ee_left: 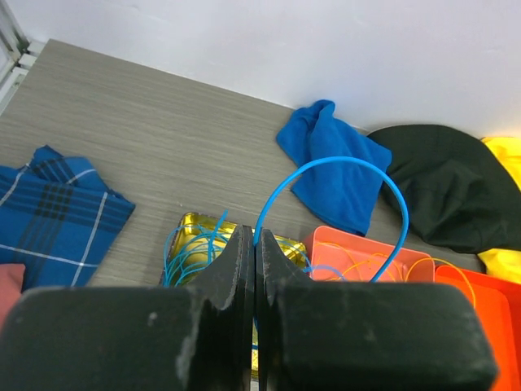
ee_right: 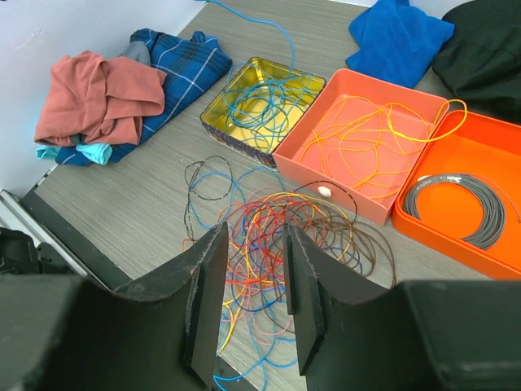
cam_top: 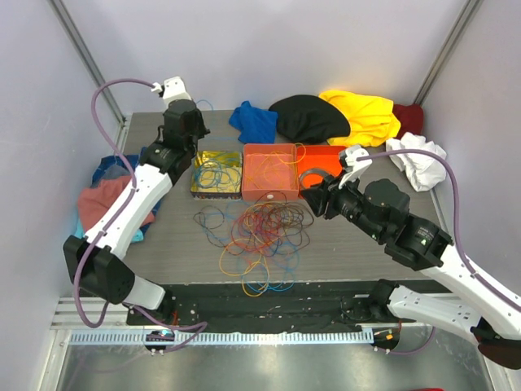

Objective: Untangle the cables

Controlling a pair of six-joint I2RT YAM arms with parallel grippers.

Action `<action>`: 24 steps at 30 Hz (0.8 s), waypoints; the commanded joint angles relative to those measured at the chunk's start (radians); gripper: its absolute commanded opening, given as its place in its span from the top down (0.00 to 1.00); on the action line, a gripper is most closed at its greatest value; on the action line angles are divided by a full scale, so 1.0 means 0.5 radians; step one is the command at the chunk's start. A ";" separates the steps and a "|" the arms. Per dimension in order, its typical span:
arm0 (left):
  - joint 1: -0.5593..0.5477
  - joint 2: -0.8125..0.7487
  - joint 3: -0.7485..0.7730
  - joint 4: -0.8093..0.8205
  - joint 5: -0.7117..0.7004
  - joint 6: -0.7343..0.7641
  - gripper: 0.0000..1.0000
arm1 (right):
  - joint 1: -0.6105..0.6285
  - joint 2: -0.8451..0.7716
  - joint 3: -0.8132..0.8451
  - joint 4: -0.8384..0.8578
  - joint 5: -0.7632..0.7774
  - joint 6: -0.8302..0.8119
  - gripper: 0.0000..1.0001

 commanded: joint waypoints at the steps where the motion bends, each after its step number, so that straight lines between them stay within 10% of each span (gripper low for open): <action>1: 0.025 0.025 -0.045 0.163 -0.052 0.007 1.00 | 0.006 -0.051 -0.024 0.082 0.049 -0.016 0.60; 24: 0.077 0.497 -0.241 -0.199 -0.052 -0.174 1.00 | 0.009 -0.051 -0.128 0.086 0.101 -0.068 0.61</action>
